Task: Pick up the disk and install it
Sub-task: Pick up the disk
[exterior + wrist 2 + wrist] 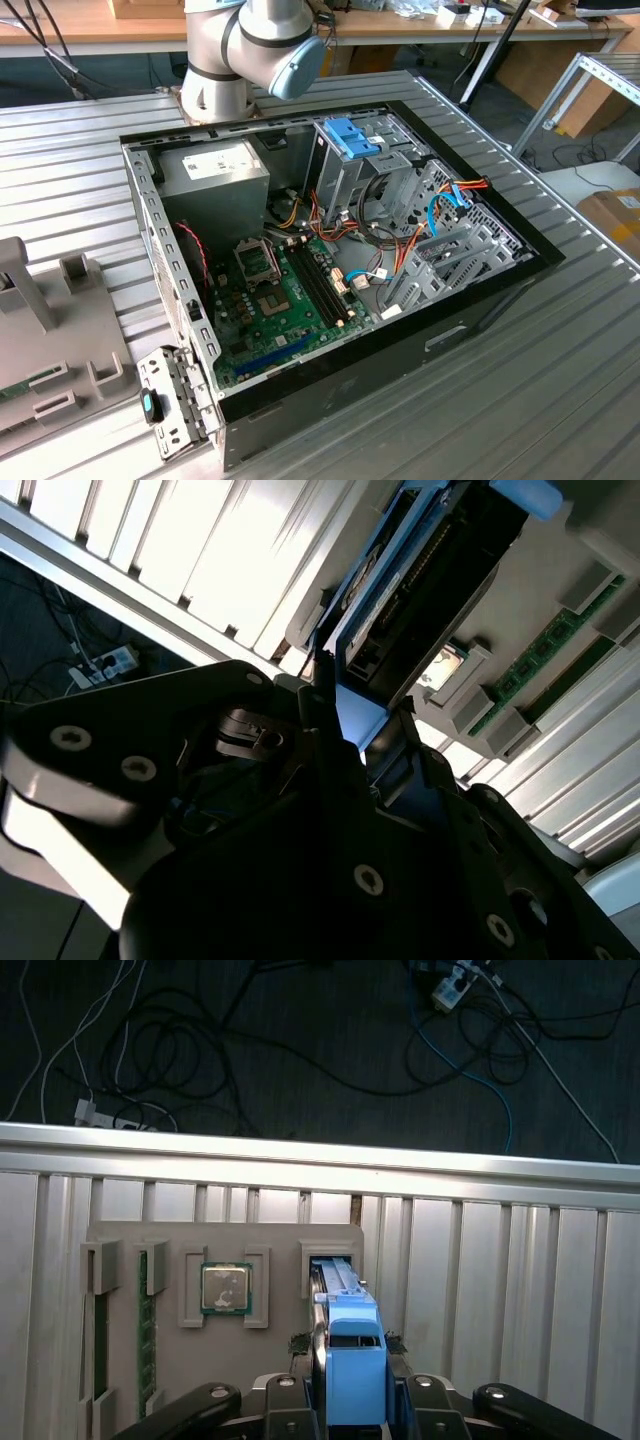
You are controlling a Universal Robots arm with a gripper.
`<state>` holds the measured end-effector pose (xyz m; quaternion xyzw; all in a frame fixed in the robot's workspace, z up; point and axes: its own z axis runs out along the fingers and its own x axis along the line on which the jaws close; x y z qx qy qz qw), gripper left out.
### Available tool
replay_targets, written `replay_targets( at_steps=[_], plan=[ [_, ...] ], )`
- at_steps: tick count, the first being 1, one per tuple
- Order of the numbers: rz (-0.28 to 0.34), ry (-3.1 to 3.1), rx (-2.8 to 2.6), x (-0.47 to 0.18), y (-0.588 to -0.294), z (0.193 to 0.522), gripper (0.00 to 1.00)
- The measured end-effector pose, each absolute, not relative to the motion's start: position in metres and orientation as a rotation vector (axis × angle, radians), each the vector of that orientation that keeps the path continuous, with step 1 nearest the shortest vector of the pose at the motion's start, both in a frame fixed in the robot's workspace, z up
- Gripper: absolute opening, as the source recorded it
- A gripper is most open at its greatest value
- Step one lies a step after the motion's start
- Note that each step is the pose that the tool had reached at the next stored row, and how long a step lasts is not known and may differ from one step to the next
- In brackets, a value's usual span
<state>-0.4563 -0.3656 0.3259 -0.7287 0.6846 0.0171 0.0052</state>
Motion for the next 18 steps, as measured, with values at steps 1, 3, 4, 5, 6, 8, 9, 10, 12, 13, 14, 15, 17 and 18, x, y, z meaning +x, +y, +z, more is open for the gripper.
replay_targets(
  at_steps=[1, 3, 4, 5, 6, 8, 9, 10, 12, 13, 14, 15, 17, 18],
  plan=[
    [0.054, 2.144, -2.282, -0.4563, -0.3657, 0.3265, 0.36],
    [0.054, 2.144, -2.282, -0.4563, -0.3657, 0.3292, 0.36],
    [0.054, 2.144, -2.282, -0.4563, -0.3657, 0.3307, 0.36],
    [0.054, 2.144, -2.282, -0.4563, -0.3657, 0.3319, 0.36],
    [0.053, 2.143, -2.282, -0.4562, -0.3657, 0.332, 0.36],
    [0.054, 2.144, -2.282, -0.4562, -0.3656, 0.3323, 0.36],
    [0.054, 2.144, -2.282, -0.4563, -0.3657, 0.3323, 0.36],
    [0.054, 2.144, -2.282, -0.4563, -0.3656, 0.3323, 0.36],
    [0.054, 2.144, -2.282, -0.4563, -0.3657, 0.3325, 0.36],
    [0.054, 2.144, -2.282, -0.4563, -0.3657, 0.3325, 0.36],
    [0.054, 2.144, -2.282, -0.4563, -0.3656, 0.3325, 0.36],
    [0.054, 2.144, -2.282, -0.4563, -0.3657, 0.3331, 0.36],
    [0.054, 2.144, -2.282, -0.4562, -0.3656, 0.3343, 0.36],
    [0.054, 2.144, -2.282, -0.4563, -0.3657, 0.3359, 0.36]
  ],
)
